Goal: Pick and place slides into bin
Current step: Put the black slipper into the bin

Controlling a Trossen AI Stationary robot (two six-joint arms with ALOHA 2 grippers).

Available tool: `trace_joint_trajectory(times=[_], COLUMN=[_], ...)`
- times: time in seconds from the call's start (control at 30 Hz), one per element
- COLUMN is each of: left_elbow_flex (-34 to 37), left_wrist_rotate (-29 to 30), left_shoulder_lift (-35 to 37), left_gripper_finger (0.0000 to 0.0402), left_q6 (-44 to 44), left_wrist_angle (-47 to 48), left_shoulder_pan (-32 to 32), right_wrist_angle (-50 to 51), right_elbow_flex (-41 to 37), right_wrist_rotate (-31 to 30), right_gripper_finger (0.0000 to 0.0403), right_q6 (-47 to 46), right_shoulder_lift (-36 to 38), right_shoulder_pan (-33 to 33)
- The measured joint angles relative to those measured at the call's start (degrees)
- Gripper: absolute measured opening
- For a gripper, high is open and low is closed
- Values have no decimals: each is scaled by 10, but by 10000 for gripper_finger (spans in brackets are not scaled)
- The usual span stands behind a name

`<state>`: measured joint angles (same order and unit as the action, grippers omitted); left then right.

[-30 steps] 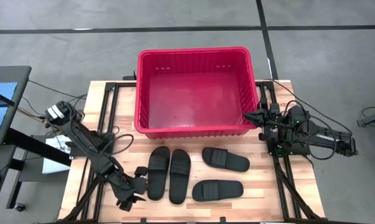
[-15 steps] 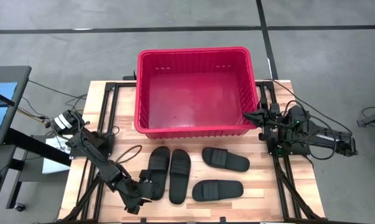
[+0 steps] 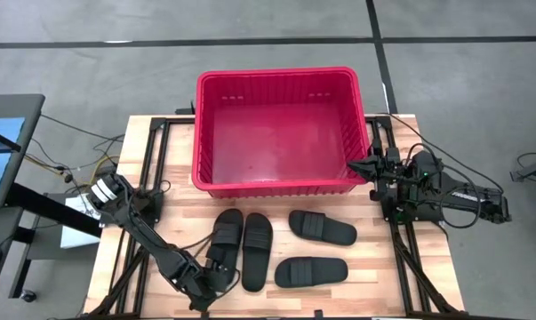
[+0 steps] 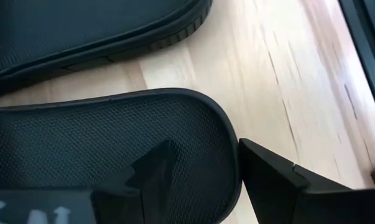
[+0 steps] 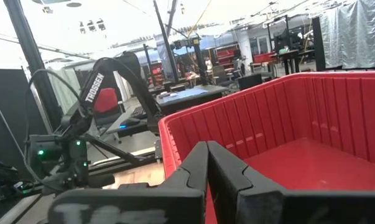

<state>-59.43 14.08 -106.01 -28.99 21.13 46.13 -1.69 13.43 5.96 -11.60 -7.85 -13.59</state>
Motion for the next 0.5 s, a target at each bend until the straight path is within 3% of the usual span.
trace_joint_trajectory(times=[0.27,0.5], left_elbow_flex=[-7,-6], left_wrist_rotate=[23,40], left_shoulder_lift=[-14,-14], left_gripper_finger=[171,124], left_q6=[-63,-77], left_wrist_angle=[23,24], left_shoulder_pan=[1,5], right_wrist_angle=[0,0], right_elbow_flex=[0,0], right_wrist_rotate=[0,0], right_gripper_finger=[0,0], right_q6=[0,0], right_shoulder_lift=[0,0], right_shoulder_pan=[0,0])
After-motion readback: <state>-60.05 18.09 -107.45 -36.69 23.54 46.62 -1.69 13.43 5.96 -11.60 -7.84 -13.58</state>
